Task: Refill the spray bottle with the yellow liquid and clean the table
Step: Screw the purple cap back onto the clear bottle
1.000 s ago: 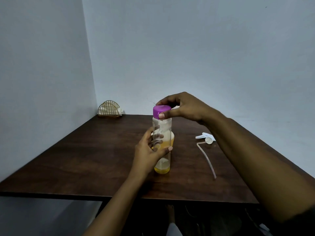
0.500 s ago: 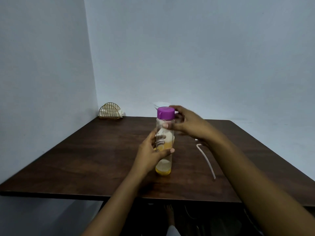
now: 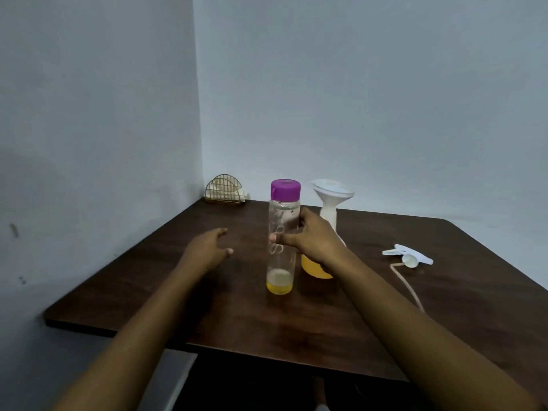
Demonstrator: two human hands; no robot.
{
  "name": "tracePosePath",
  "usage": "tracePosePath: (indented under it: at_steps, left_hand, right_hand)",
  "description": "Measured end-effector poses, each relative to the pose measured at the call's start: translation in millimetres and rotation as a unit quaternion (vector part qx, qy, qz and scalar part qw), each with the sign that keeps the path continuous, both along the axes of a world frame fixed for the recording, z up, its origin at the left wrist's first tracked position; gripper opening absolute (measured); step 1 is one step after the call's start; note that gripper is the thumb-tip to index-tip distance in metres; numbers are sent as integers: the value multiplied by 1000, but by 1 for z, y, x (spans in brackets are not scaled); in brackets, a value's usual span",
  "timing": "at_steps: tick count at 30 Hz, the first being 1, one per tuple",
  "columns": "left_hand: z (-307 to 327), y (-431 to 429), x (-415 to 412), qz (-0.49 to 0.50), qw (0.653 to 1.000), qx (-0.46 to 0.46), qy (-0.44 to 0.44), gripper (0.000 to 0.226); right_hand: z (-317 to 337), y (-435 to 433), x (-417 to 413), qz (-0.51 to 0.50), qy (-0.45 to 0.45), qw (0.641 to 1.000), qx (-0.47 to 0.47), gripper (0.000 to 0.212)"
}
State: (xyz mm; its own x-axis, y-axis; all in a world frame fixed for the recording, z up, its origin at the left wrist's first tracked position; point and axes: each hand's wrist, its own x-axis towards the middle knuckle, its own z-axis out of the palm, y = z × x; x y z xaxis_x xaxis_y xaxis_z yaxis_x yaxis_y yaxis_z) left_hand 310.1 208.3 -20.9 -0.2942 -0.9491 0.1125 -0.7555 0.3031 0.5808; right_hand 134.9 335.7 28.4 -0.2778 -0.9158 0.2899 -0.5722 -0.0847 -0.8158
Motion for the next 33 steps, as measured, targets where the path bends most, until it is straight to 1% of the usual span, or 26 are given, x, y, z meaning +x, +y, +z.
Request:
tracePosePath:
  at_steps: [2, 4, 6, 9, 15, 21, 26, 33]
  left_hand:
    - [-15, -29, 5, 23, 997, 18, -77, 62]
    - [-28, -50, 3, 20, 991, 7, -133, 59]
    - [-36, -69, -2, 7, 987, -7, -160, 58]
    - [-36, -94, -10, -10, 983, -14, -181, 61]
    - [-45, -128, -23, -23, 982, -25, -187, 64]
    - [-53, -133, -27, -26, 979, -37, -197, 64]
    - [-53, -137, -26, -32, 980, -27, -195, 64]
    - [-58, -141, -26, -26, 982, -33, -185, 64]
  right_hand:
    - [0, -30, 9, -18, 4, 1000, -4, 55]
    - [0, -68, 14, -35, -4, 999, -3, 54]
    - [0, -108, 13, -60, -13, 998, -6, 54]
    - [-1, -165, 4, -108, -1, 994, 0, 55]
    - [-10, -264, -19, -175, 4, 984, -19, 60]
    - [-14, -342, -42, -209, 13, 977, -29, 61]
    - [-15, -379, -49, -231, 19, 972, -36, 64]
    - [-15, -403, -51, -254, 28, 966, -38, 68]
